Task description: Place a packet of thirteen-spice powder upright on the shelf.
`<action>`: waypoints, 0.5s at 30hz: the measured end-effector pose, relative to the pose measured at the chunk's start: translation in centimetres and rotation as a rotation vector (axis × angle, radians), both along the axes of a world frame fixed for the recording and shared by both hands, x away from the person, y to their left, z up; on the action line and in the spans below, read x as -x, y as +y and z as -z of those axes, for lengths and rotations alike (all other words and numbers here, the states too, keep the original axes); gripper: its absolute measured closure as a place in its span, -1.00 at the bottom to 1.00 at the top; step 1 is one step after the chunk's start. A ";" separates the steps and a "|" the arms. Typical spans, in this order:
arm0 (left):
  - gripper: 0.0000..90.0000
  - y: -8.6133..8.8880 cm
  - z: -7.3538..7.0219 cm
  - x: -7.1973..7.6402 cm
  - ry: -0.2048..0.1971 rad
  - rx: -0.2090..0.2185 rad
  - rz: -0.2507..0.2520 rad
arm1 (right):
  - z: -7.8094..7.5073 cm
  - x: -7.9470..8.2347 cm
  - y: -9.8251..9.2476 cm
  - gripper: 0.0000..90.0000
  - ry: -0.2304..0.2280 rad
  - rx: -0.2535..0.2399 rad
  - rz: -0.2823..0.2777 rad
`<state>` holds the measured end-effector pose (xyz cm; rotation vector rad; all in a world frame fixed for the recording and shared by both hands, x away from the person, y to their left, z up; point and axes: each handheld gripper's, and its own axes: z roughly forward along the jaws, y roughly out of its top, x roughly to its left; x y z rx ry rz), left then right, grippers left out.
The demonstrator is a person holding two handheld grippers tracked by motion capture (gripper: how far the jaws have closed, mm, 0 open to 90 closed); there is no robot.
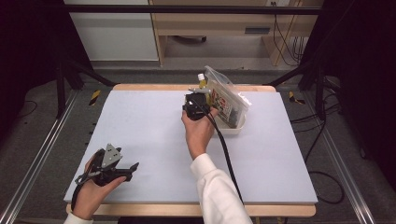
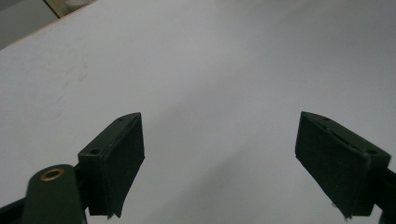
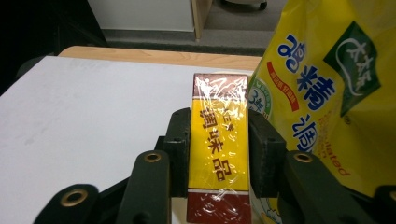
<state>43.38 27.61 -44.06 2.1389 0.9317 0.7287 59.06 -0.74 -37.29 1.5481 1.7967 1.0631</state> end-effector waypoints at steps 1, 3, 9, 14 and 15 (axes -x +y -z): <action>-0.66 0.0 0.0 0.0 0.001 0.000 0.000 | 0.0 0.0 0.0 0.40 0.001 -0.004 -0.001; -0.66 0.0 0.0 0.0 0.000 0.001 -0.001 | 0.0 0.2 0.1 0.34 -0.008 -0.011 -0.009; -0.66 -0.1 0.0 0.0 -0.003 0.000 -0.002 | -0.7 1.2 0.4 0.22 -0.045 0.005 -0.041; -0.66 -0.1 0.0 0.0 -0.005 -0.010 -0.004 | -1.5 2.3 0.3 0.19 -0.078 -0.003 -0.062; -0.66 -0.1 0.0 0.0 -0.005 -0.014 0.000 | -1.6 2.6 0.2 0.17 -0.081 -0.005 -0.066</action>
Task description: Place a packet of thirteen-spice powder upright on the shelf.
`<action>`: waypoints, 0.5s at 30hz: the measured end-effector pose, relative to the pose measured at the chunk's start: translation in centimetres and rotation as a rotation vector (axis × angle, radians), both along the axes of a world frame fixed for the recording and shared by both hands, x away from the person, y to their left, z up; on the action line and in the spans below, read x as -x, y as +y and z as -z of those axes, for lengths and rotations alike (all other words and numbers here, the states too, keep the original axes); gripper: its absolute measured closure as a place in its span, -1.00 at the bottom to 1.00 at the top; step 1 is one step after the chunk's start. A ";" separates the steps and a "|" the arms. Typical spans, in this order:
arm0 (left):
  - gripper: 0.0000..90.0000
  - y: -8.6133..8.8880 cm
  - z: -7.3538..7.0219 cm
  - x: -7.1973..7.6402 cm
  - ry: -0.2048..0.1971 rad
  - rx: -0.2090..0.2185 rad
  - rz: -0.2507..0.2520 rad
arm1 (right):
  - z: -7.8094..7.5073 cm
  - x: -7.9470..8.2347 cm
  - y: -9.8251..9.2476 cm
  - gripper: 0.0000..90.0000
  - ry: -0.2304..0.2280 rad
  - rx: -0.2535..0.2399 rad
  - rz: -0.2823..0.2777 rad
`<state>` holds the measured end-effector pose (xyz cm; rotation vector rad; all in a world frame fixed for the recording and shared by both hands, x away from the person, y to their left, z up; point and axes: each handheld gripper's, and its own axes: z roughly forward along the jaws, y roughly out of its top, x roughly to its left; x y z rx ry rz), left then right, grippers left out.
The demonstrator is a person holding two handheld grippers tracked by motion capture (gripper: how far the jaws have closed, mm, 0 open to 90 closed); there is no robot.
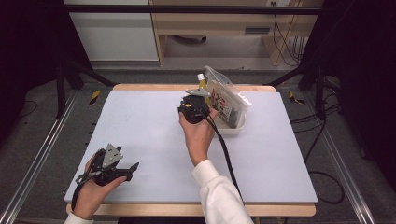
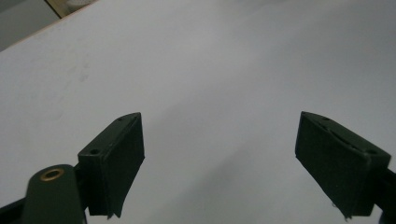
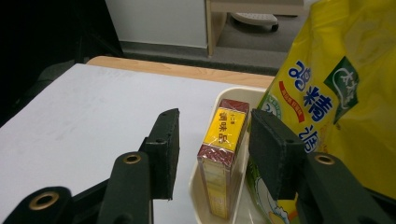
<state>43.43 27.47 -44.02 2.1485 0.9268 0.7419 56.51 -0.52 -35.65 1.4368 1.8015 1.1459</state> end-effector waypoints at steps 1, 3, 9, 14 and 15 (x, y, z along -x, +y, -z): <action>-0.66 0.0 0.0 0.0 0.001 -0.002 0.000 | -0.1 0.3 -0.1 0.17 -0.003 -0.003 -0.003; -0.66 -0.1 0.0 0.0 0.000 -0.004 0.001 | -0.2 0.7 -0.2 0.15 -0.014 0.003 -0.009; -0.69 -0.1 0.1 -0.1 -0.002 -0.003 -0.007 | -0.5 1.9 -0.5 0.11 -0.030 0.004 -0.026; -0.72 0.0 0.2 -0.3 -0.003 -0.004 -0.016 | -0.5 3.0 -0.8 0.07 -0.048 0.009 -0.057; -0.73 0.0 0.2 -0.3 -0.003 -0.006 -0.016 | -0.5 3.2 -0.8 0.05 -0.050 0.009 -0.059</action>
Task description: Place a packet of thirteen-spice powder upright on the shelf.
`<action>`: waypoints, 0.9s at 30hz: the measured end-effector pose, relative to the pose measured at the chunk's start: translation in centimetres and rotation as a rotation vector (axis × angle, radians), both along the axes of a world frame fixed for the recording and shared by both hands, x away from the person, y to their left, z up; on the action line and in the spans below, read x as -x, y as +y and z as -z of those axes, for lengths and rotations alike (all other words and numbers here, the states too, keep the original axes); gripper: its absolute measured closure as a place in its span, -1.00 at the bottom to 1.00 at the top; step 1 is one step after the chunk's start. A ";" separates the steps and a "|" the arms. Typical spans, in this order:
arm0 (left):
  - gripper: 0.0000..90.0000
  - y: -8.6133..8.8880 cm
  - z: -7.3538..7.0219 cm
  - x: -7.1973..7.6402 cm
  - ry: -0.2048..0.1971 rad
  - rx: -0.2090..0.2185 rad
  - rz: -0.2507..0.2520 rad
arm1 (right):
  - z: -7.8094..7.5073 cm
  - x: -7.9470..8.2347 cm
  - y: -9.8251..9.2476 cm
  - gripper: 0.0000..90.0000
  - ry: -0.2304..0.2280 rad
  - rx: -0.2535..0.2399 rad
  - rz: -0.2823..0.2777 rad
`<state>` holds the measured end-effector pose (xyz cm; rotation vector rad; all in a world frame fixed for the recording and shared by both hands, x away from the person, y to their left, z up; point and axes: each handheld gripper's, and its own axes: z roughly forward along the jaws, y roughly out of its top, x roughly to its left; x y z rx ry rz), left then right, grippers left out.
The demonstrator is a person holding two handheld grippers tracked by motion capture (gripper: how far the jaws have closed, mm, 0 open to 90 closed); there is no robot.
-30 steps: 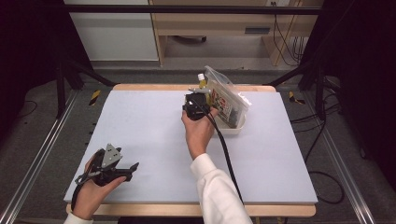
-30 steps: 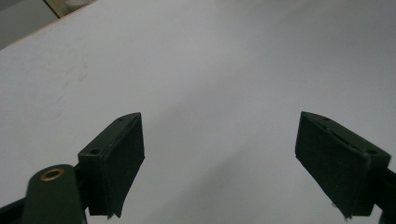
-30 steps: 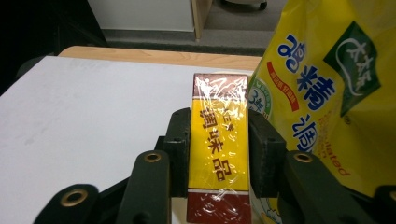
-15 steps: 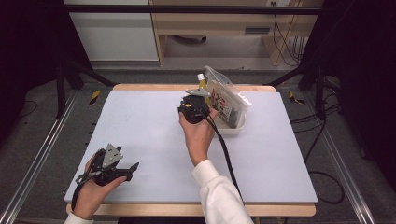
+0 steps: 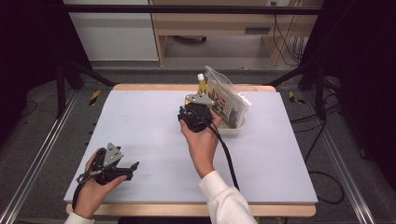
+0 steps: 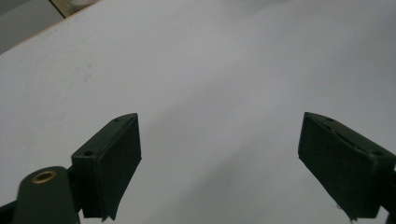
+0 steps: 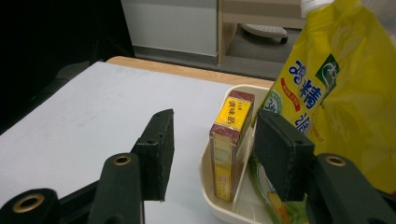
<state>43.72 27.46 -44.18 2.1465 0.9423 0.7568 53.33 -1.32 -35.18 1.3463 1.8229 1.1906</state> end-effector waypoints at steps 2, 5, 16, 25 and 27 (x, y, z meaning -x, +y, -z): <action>-0.74 0.1 0.0 0.0 0.000 -0.008 0.002 | 0.0 0.5 -0.1 0.02 -0.007 -0.001 -0.015; -0.75 0.3 -0.1 0.2 -0.005 -0.008 -0.002 | 0.1 1.0 -0.2 -0.09 -0.017 0.008 -0.048; -0.83 0.8 -0.1 0.0 -0.008 0.022 -0.019 | 0.5 3.1 -1.3 -0.49 -0.016 0.047 -0.138; -0.87 1.1 0.0 0.0 -0.013 0.032 -0.024 | 2.2 5.0 -4.4 -0.67 -0.021 0.076 -0.177; -0.87 1.1 0.1 0.0 -0.015 0.034 -0.024 | 2.7 5.4 -5.3 -0.69 -0.022 0.081 -0.179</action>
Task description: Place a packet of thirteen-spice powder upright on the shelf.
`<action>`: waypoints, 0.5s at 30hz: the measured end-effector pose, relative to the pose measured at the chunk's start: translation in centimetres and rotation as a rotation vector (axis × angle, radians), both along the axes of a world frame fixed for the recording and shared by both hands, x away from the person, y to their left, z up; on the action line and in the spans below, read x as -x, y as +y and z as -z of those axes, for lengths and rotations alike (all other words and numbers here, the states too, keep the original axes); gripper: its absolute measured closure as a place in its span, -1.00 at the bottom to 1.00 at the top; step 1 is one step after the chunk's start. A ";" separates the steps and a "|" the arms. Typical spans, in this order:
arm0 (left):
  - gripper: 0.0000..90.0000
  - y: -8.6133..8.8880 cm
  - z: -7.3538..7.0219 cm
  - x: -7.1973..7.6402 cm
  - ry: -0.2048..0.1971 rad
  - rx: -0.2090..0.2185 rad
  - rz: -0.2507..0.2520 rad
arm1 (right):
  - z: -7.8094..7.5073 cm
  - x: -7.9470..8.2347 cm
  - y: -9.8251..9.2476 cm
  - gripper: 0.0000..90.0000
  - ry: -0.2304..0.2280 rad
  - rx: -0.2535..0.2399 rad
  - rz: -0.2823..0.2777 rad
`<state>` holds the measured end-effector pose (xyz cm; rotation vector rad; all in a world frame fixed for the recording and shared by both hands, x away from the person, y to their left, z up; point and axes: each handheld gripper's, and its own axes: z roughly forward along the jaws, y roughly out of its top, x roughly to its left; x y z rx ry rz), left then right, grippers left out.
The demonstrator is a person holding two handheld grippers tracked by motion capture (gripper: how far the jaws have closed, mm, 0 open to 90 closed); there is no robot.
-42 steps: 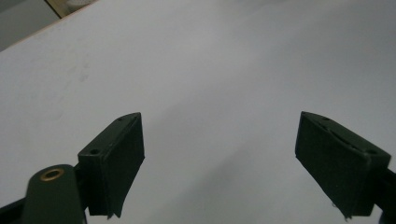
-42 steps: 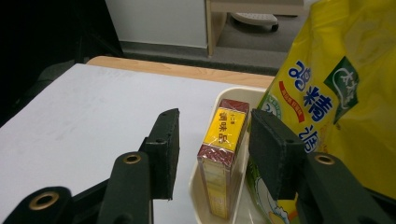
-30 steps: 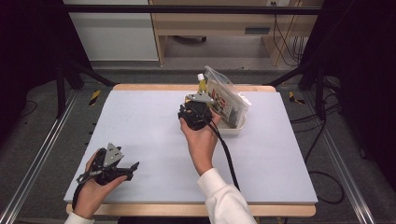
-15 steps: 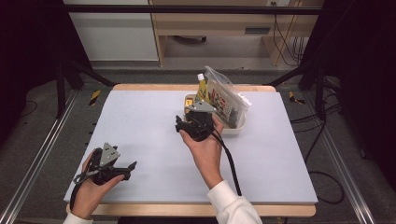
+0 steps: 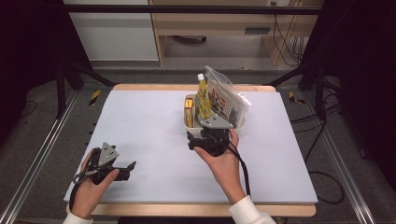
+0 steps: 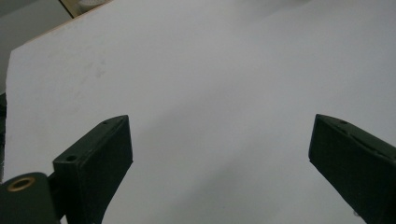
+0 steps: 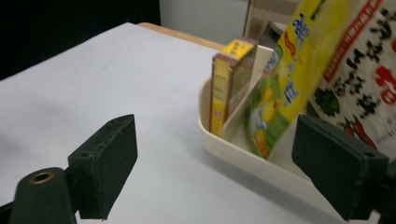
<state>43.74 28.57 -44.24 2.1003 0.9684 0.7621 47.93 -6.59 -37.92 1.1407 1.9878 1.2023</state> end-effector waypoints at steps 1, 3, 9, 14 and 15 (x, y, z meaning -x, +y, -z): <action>-0.88 0.0 0.0 0.0 -0.001 0.002 -0.001 | 0.3 0.2 -0.5 -0.70 0.005 -0.004 0.000; -0.88 0.1 0.1 0.0 0.001 -0.002 -0.001 | 0.8 0.5 -1.5 -0.72 0.009 0.000 0.000; -0.88 0.1 0.3 0.0 0.003 -0.006 -0.005 | 2.2 1.0 -4.7 -0.77 0.024 -0.001 0.025; -0.88 0.3 0.4 -0.1 0.005 -0.020 -0.013 | 3.3 1.7 -7.2 -0.80 0.037 -0.017 0.037; -0.88 0.3 0.4 -0.1 0.005 -0.013 -0.017 | 3.5 1.8 -7.6 -0.80 0.038 -0.013 0.040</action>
